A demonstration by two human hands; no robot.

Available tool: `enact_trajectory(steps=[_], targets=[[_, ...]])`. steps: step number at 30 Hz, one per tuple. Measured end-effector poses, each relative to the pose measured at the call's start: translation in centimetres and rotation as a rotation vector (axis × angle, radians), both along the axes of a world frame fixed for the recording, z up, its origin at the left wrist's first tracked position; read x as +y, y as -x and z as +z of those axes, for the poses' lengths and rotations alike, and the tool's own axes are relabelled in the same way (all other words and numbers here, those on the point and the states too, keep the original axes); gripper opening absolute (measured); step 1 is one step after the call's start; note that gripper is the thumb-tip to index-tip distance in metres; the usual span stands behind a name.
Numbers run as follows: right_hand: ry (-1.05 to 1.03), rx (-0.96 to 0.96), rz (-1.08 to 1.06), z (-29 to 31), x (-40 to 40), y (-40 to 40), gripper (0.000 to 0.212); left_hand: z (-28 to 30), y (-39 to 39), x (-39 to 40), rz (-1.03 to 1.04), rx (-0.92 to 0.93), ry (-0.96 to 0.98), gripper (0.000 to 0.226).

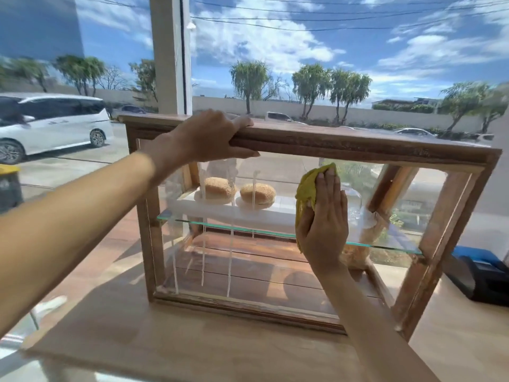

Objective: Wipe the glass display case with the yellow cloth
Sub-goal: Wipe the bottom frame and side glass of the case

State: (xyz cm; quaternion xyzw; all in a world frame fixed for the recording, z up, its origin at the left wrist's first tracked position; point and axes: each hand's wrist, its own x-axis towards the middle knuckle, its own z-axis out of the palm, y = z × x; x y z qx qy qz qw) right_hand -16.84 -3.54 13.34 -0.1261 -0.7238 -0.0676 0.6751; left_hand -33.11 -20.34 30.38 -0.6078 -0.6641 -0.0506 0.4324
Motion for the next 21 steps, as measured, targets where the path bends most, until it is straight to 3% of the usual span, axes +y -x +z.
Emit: enact_trajectory(steps=[12, 18, 21], targets=[[-0.093, -0.079, -0.090, 1.4, -2.8, 2.3, 0.044, 0.3, 6.4, -6.0, -0.055, 0.102, -0.001, 0.083], [-0.178, -0.149, -0.093, 2.1, -4.5, 4.1, 0.064, -0.4, 8.6, -6.9, -0.086, 0.076, -0.121, 0.084], [-0.232, -0.223, -0.042, 2.8, -5.1, 4.9, 0.063, -0.4, 8.5, -6.9, -0.075, 0.068, -0.150, 0.079]])
